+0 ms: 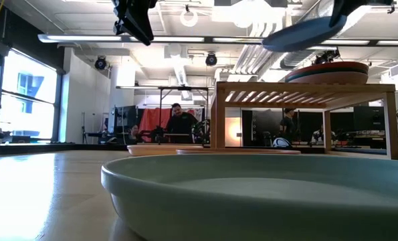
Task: Place and stack plates onto a shelf
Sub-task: Stack the blue plate on top of the orange plate on the shelf
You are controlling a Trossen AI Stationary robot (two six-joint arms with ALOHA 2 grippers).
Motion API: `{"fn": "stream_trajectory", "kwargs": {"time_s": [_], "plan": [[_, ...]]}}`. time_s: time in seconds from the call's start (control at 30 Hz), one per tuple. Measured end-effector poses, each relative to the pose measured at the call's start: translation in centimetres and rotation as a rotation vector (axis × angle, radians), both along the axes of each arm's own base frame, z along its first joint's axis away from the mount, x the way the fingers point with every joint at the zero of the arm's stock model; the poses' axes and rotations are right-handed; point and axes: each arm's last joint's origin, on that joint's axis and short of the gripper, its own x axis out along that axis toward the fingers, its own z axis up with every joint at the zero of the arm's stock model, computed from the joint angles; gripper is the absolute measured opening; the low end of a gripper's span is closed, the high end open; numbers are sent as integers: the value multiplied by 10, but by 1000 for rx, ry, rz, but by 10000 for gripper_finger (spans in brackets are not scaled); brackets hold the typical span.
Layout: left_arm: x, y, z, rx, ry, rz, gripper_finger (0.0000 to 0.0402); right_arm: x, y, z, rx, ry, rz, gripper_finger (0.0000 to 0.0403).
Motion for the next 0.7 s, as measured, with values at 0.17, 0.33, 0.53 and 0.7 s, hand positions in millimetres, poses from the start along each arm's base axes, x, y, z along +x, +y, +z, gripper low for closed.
{"fn": "stream_trajectory", "kwargs": {"time_s": [0.17, 0.33, 0.53, 0.7], "plan": [[-2, 4, 0, 6, 2, 9, 104, -13, 7, -22, -56, -205, -54, 0], [-2, 6, 0, 9, 4, 12, 104, -34, 18, -46, -19, -331, -206, 0], [-2, 6, 0, 12, 2, 10, 104, -47, 23, -77, 30, -422, -360, 0], [0, 7, 2, 24, -29, 11, 104, -49, 24, -91, 38, -448, -429, 0]]}}
